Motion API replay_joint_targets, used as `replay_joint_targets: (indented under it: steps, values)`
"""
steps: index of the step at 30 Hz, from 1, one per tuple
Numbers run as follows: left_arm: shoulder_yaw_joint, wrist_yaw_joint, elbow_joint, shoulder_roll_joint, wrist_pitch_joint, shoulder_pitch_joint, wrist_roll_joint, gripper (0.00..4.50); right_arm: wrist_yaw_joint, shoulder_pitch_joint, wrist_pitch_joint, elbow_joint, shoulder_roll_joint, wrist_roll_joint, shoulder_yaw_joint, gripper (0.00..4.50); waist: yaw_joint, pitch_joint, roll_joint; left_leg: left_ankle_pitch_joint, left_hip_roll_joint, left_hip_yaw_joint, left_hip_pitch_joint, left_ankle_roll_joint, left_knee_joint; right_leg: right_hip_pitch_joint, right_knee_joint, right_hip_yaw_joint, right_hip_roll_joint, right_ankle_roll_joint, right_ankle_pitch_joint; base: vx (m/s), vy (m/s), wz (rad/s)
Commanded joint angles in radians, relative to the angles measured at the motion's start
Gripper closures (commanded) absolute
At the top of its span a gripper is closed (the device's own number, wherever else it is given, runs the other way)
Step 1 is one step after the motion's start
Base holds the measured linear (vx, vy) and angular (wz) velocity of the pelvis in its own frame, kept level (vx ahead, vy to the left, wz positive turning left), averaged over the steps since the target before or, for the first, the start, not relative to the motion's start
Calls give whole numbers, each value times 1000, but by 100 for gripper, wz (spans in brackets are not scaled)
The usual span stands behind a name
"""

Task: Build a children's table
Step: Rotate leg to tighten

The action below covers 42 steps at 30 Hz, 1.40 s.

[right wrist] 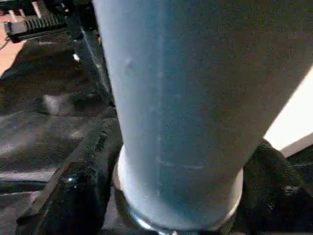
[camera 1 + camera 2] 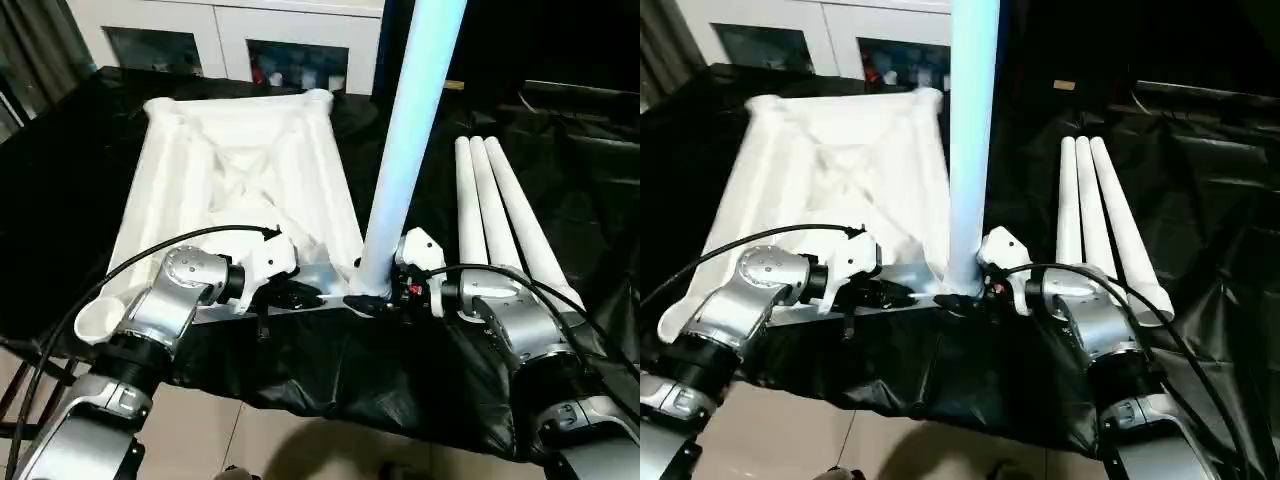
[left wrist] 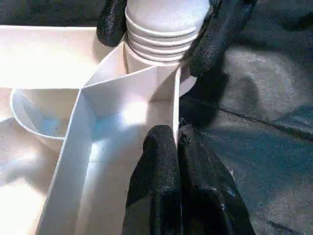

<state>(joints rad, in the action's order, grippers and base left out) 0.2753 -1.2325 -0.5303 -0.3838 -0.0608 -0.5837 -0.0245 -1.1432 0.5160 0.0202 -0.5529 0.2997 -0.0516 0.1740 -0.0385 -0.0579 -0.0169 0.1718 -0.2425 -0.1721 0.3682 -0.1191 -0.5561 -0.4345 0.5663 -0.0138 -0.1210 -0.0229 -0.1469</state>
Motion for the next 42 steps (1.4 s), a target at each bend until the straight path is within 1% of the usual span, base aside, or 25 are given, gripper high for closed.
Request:
replay_joint_targets:
  steps: [1,2,6,7,9,11,13,14,15,16,17,18,20,22,24,26,27,30,31,35,37,39,40,41,42]
  values:
    - [15,28,-24,15,-3,-17,-16,450,-96,-19,23,9,-32,-9,104,151,-1,54,-2,245,34,-38,-4,69,58,60,-37,-12,28,264,-115,0,0,0]
    - [16,29,-24,16,-3,-17,-16,450,-95,-22,23,11,-33,-8,106,168,-2,56,0,245,34,-38,-4,67,58,61,-36,-12,27,261,-120,0,0,0]
    - [14,48,-22,30,-7,-10,-12,450,-77,-41,19,16,-42,2,109,175,-2,58,2,236,34,-38,-3,66,56,61,-36,-12,28,257,-122,0,0,0]
    - [9,68,-21,41,-12,-7,-10,450,-56,-52,23,18,-51,8,108,176,-3,58,-1,229,34,-37,-3,66,57,62,-36,-12,27,258,-115,0,0,0]
    - [-6,144,-22,78,-29,-3,-11,450,106,-57,49,-20,-106,42,80,177,-2,54,0,240,35,-37,0,56,60,60,-39,-11,27,247,-147,0,0,0]
    - [-12,193,-22,102,-39,1,-17,450,237,-47,41,-64,-147,69,54,178,3,51,1,296,36,-35,-5,31,65,53,-50,-10,25,219,-248,0,0,0]
    - [-11,238,1,136,-57,19,-20,450,397,-31,65,-117,-204,81,12,178,12,47,-1,366,38,-28,-4,-4,73,48,-60,-11,21,167,-392,-26,-1,-3]
    - [-10,256,16,154,-71,29,-19,450,451,-28,75,-130,-229,80,-3,180,18,45,1,388,40,-25,0,-15,76,48,-65,-13,22,139,-443,-52,-3,-6]
    - [-9,265,23,163,-78,32,-18,450,477,-26,79,-135,-240,80,-8,180,19,46,2,403,41,-23,-2,-15,76,46,-68,-15,22,127,-467,-52,-5,-7]
    - [-8,310,50,205,-108,47,-19,450,571,-23,92,-150,-293,83,-22,180,22,46,2,421,39,-24,-7,-16,75,37,-73,-13,24,117,-481,0,0,0]
    - [-9,341,64,234,-126,52,-19,450,627,-22,96,-156,-331,90,-23,180,24,44,-1,430,40,-25,-9,-16,75,34,-75,-13,25,115,-488,0,0,0]
    - [-9,341,64,234,-126,52,-19,450,627,-22,96,-156,-331,90,-23,180,26,43,2,445,41,-23,-10,-13,75,31,-82,-16,26,99,-527,0,0,0]
    - [-11,382,85,277,-153,55,-17,450,678,-24,89,-150,-398,95,-9,180,31,41,1,475,46,-19,-7,-6,76,28,-91,-21,28,62,-595,0,0,0]
    - [-11,389,89,283,-158,56,-18,450,698,-22,84,-153,-411,101,-6,180,34,42,-1,487,48,-17,-8,-4,75,25,-98,-23,29,46,-621,0,0,0]
    - [-10,389,89,282,-157,54,-21,450,704,-16,71,-163,-417,102,-8,124,36,47,0,477,45,-15,-6,0,79,29,-94,-23,29,52,-578,0,0,0]
    - [-12,387,89,264,-156,51,-30,450,699,-6,67,-172,-411,93,-23,108,37,45,-4,483,43,-15,-3,1,83,28,-92,-23,31,66,-544,0,0,0]
    - [-12,379,91,249,-152,51,-36,450,695,-3,58,-172,-395,101,-23,101,39,44,-2,492,43,-15,-3,2,82,28,-93,-23,31,70,-537,0,0,0]
    - [-11,355,96,222,-146,57,-39,450,671,-5,42,-160,-361,106,-23,71,38,49,-4,481,41,-18,-4,4,82,29,-88,-20,30,91,-479,0,0,0]
    - [-10,341,94,211,-138,58,-38,450,649,-7,37,-154,-346,101,-23,71,36,49,-7,473,41,-19,-3,6,82,30,-84,-18,30,102,-450,0,0,0]
    - [-7,275,80,161,-105,58,-35,450,506,-16,12,-122,-265,89,-3,71,33,52,-4,440,39,-23,0,22,78,38,-77,-16,30,132,-377,0,0,0]
    - [-9,225,64,126,-81,50,-33,450,371,-19,-9,-99,-197,72,12,71,31,54,-4,412,39,-27,-1,28,75,39,-72,-13,30,155,-329,0,0,0]
    - [-8,210,58,116,-75,47,-32,450,328,-20,-10,-91,-178,63,15,71,28,57,-4,365,37,-32,-2,49,70,43,-64,-12,29,190,-258,25,-6,3]
    - [-6,185,53,102,-68,44,-32,450,258,-21,-2,-73,-152,46,22,71,27,60,-3,330,37,-31,2,54,67,50,-58,-13,29,202,-225,50,-12,5]
    - [-6,177,50,97,-64,43,-31,450,230,-22,1,-65,-141,40,26,71,25,61,-7,317,38,-32,2,59,66,51,-56,-13,30,209,-207,50,-12,5]
    - [-6,167,42,90,-59,40,-31,450,185,-22,9,-54,-124,32,35,71,25,61,-5,297,37,-34,1,66,63,50,-53,-13,30,220,-175,52,-8,3]
